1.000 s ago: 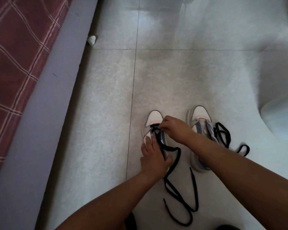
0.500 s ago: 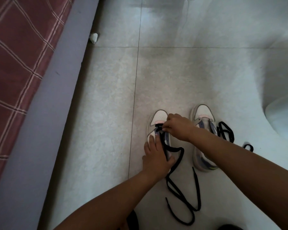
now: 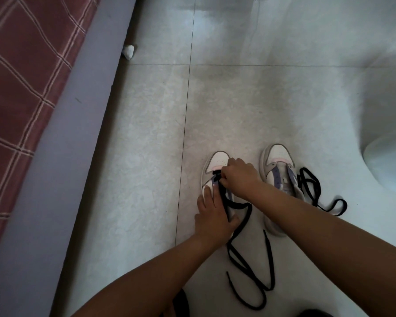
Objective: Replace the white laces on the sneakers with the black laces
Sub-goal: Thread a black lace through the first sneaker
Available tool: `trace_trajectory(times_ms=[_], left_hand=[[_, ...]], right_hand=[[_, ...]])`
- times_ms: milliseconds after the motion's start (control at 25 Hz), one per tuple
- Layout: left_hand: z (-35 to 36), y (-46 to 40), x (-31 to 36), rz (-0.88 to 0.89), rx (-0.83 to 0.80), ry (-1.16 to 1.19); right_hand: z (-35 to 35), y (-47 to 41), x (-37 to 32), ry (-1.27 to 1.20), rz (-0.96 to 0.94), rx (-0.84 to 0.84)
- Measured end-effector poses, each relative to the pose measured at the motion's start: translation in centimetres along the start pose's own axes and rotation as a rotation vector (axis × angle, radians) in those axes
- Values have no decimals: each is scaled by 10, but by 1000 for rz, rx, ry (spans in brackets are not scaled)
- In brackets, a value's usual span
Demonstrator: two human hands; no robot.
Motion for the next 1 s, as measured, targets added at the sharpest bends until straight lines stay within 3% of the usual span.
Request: trace_trajectory(times_ms=[120, 360, 600, 800, 1000], left_hand=[[-2, 1, 1, -3, 22, 2], [-2, 3, 1, 3, 12, 7], [0, 1, -1, 4, 10, -5], [1, 0, -3, 12, 46, -28], [1, -1, -3, 17, -5, 37]], right_hand=[[2, 1, -15, 185, -47, 32], [8, 2, -9, 177, -153, 38], [15, 10, 29, -423, -147, 176], [38, 35, 22, -546, -217, 347], [47, 36, 20, -699, -104, 414]])
Point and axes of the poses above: each hand's wrist, its own y-axis away from the middle knuckle, its own z-axis out of the palm, x = y × z, the point moved 5 cm from there along -y, towards the middle knuckle, and after that the axes turned 14 degrees about -x, right-handed, at the moved point
